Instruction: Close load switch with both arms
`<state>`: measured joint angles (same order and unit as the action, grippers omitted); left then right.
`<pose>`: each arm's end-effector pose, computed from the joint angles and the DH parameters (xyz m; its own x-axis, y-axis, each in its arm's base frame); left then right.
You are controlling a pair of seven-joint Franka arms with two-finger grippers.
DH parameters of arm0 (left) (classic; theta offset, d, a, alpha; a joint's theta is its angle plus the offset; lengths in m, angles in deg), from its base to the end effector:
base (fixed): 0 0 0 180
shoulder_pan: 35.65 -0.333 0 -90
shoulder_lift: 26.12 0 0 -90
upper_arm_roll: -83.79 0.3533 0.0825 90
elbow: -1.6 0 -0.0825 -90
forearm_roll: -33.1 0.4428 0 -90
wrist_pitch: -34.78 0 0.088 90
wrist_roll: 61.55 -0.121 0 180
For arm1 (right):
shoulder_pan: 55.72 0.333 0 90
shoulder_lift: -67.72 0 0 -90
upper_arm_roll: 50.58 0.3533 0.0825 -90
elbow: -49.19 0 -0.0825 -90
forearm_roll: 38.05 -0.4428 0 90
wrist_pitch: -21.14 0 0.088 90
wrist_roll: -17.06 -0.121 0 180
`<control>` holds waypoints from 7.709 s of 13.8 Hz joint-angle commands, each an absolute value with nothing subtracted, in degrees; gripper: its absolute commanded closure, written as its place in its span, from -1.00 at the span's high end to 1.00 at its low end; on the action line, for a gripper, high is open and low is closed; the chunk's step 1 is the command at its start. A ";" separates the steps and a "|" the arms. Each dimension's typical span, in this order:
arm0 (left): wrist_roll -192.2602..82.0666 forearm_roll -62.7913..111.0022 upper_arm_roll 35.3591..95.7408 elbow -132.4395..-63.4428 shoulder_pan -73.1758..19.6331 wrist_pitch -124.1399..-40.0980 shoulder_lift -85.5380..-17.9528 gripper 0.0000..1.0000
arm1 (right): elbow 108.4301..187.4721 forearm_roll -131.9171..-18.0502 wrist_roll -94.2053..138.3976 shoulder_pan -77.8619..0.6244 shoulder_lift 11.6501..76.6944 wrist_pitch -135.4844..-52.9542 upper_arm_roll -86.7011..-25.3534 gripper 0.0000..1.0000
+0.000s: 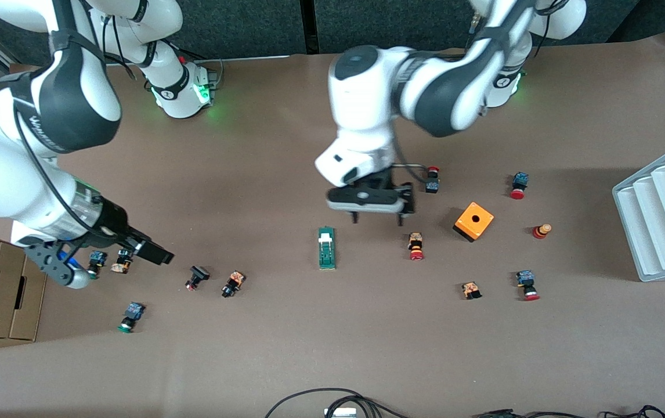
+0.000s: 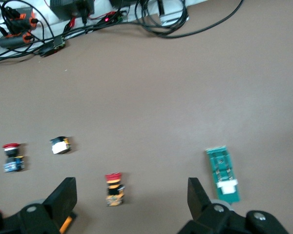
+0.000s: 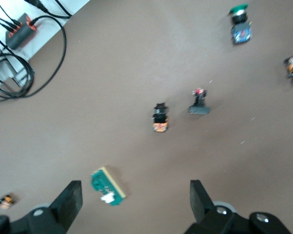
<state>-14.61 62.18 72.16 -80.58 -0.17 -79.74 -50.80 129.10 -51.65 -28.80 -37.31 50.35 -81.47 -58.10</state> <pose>0.5721 -0.5251 0.4733 0.9154 -0.1821 0.3591 -0.1200 -0.9747 -0.1884 0.7122 0.1743 0.5624 0.8024 -0.5919 -0.0765 -0.5939 -0.7790 -0.2014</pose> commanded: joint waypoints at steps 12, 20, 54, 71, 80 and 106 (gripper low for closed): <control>36.50 101.27 72.80 -84.53 9.09 -95.82 -65.75 1.00 | 124.43 -58.00 -63.69 -29.36 43.91 -94.25 -56.64 0.96; 67.19 128.61 72.01 -86.56 10.06 -95.74 -73.14 1.00 | 123.64 -57.91 -74.34 -26.63 40.04 -100.85 -56.64 0.96; 76.62 141.99 67.26 -90.78 12.08 -81.94 -81.05 0.98 | 123.72 -57.39 -78.38 -22.41 30.90 -105.86 -57.17 0.96; 76.35 141.91 67.18 -90.43 12.17 -81.76 -81.67 0.11 | 130.31 -55.80 -86.82 -17.40 29.05 -106.66 -57.26 0.95; 76.35 141.91 67.18 -90.43 12.17 -81.76 -81.58 0.11 | 134.71 -55.45 -87.96 -12.66 27.12 -108.76 -57.52 0.87; 76.62 142.08 67.18 -90.51 12.17 -81.15 -81.58 0.10 | 137.52 -54.49 -90.87 -9.22 23.87 -115.80 -58.14 -0.01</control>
<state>75.73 140.90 67.43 -91.72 11.99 -81.75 -80.68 137.29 -56.18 -89.58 -9.93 24.05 -114.38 -57.61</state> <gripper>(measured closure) 0.449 0.485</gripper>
